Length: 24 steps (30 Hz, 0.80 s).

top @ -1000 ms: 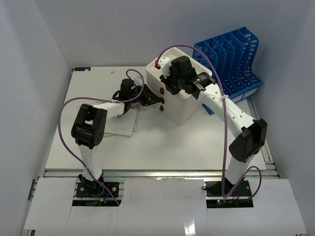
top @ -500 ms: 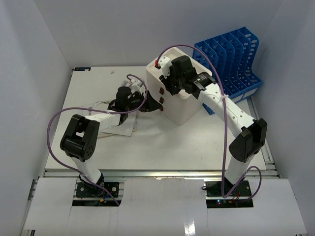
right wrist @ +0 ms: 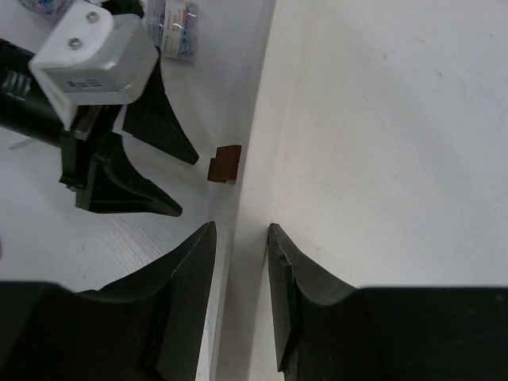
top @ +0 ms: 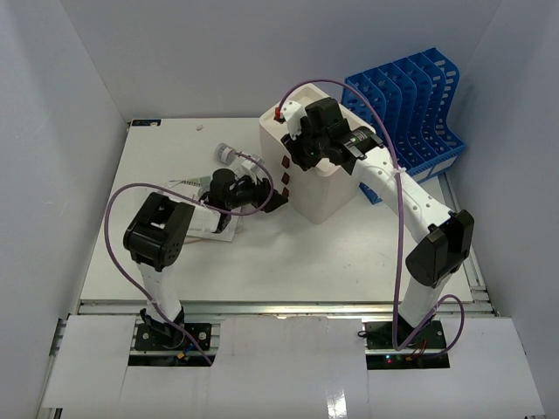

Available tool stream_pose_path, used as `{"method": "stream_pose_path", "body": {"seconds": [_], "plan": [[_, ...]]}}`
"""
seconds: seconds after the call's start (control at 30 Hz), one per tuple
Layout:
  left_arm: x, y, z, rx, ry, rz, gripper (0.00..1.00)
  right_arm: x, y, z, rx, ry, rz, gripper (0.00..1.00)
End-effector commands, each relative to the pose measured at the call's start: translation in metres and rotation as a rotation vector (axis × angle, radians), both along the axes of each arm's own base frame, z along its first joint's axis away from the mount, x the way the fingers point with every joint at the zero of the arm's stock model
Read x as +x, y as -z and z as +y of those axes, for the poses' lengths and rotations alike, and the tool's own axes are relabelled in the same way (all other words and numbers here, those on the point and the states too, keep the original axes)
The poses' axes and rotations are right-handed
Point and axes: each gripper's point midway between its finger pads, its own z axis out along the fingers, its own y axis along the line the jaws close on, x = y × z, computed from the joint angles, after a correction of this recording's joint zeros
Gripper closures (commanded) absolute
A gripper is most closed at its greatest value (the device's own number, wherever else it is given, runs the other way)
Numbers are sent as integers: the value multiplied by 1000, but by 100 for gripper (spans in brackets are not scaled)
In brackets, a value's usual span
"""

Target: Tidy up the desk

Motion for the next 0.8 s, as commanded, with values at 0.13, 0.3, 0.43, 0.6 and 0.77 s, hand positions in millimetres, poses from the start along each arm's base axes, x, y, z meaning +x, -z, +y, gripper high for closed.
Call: {"method": "stream_pose_path", "body": {"seconds": [0.13, 0.3, 0.43, 0.6, 0.77], "plan": [[42, 0, -26, 34, -39, -105, 33, -41, 18, 28, 47, -152, 184, 64], [51, 8, -23, 71, -94, -89, 35, -43, 16, 29, 59, -164, 192, 72], [52, 10, -11, 100, -162, -101, 33, -45, 19, 29, 55, -169, 199, 75], [54, 15, -3, 140, -193, -102, 30, -47, 21, 29, 58, -176, 211, 77], [59, 19, -9, 141, -173, -85, 45, -49, 23, 30, 61, -181, 220, 79]]}}
